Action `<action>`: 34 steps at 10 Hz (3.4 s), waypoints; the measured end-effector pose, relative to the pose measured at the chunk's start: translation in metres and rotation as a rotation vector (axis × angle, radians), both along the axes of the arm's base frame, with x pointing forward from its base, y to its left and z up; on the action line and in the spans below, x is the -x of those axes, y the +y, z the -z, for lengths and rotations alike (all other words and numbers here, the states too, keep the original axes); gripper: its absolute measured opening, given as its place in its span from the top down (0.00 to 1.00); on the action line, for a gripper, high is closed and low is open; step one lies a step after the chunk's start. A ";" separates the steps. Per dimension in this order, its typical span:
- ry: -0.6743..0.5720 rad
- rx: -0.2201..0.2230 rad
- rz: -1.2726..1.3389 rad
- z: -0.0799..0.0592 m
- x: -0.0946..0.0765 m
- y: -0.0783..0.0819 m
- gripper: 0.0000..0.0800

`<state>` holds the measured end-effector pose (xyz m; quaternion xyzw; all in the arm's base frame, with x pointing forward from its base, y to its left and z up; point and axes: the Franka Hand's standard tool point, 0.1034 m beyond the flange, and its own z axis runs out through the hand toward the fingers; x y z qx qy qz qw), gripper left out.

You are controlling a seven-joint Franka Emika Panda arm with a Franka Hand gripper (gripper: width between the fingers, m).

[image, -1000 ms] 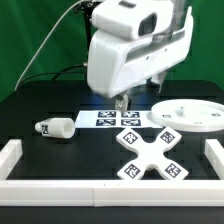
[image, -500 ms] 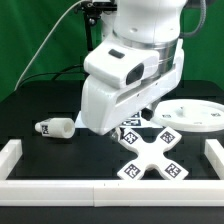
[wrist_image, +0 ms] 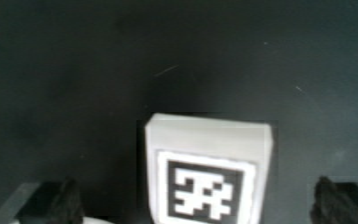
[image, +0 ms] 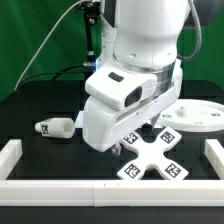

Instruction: Assemble round table

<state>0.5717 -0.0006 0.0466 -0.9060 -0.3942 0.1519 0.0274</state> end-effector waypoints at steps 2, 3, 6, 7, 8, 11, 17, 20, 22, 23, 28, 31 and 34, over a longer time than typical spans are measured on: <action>0.001 -0.001 -0.003 0.000 0.000 0.000 0.33; 0.001 -0.001 -0.003 0.000 0.000 0.000 0.33; 0.001 -0.001 -0.003 0.000 0.000 0.000 0.65; 0.001 -0.001 -0.003 0.000 0.000 0.000 0.65; 0.002 -0.006 -0.022 0.000 0.001 -0.003 0.65; 0.031 -0.007 -0.079 -0.014 0.010 -0.058 0.65; 0.035 0.001 -0.150 -0.009 0.001 -0.149 0.65; 0.036 0.004 -0.151 0.001 0.001 -0.158 0.65; 0.037 0.004 -0.152 0.002 0.002 -0.160 0.65; 0.037 0.004 -0.152 0.002 0.002 -0.160 0.65; 0.036 0.013 -0.150 -0.003 -0.001 -0.157 0.20; -0.028 0.029 -0.140 -0.068 0.010 -0.119 0.19; -0.081 0.036 -0.060 -0.091 0.063 -0.051 0.19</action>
Offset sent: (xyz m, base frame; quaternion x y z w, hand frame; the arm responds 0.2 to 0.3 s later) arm 0.0000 0.0000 0.0000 0.0000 0.0000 0.0000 1.0000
